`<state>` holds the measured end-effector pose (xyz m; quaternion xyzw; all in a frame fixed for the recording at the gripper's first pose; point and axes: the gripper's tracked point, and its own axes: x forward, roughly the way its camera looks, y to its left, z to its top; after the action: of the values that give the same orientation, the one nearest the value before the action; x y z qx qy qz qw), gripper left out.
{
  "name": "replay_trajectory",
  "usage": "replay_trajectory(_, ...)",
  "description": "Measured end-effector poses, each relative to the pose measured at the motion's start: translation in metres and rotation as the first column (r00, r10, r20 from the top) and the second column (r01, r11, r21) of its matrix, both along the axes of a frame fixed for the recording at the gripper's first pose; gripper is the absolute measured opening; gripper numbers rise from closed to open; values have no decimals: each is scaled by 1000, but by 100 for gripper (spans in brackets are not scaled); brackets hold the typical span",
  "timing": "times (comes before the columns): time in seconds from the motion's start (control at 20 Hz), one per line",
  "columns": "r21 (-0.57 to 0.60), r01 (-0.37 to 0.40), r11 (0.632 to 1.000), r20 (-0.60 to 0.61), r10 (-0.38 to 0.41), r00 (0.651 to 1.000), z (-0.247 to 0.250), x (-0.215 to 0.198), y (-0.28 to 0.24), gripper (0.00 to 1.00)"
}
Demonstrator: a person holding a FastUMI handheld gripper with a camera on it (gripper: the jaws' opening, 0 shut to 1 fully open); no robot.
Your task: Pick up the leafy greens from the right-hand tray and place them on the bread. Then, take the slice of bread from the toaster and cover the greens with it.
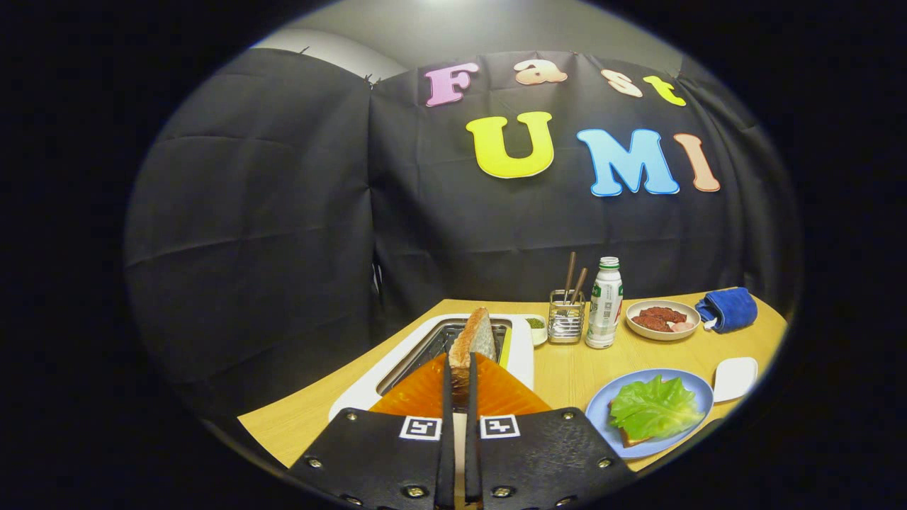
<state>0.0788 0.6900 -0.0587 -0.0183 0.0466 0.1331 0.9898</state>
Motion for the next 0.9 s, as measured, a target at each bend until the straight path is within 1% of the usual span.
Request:
replay_trajectory(0.55, 13, -4, 1000, 37, 4, 999, 33, -8, -1, 6)
replay_trajectory(0.9, 51, -10, 999, 43, 7, 999, 55, -11, 0, 6)
